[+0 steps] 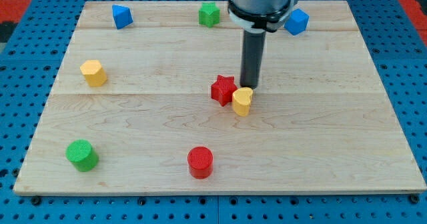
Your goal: Push the red circle to the bottom side of the red star
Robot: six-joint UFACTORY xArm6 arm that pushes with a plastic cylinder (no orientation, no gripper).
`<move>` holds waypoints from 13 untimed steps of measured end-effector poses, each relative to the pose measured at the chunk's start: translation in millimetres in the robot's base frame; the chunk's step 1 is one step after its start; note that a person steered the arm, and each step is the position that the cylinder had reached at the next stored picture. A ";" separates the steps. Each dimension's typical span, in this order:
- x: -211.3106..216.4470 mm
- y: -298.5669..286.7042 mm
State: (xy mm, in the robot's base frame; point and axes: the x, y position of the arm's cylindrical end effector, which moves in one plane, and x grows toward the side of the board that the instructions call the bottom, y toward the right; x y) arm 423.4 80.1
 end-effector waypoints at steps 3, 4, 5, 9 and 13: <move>194.0 -40.3; 149.0 -115.9; 109.6 -140.8; 70.7 -116.9; 84.1 -84.5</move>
State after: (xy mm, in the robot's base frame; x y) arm 507.4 -4.4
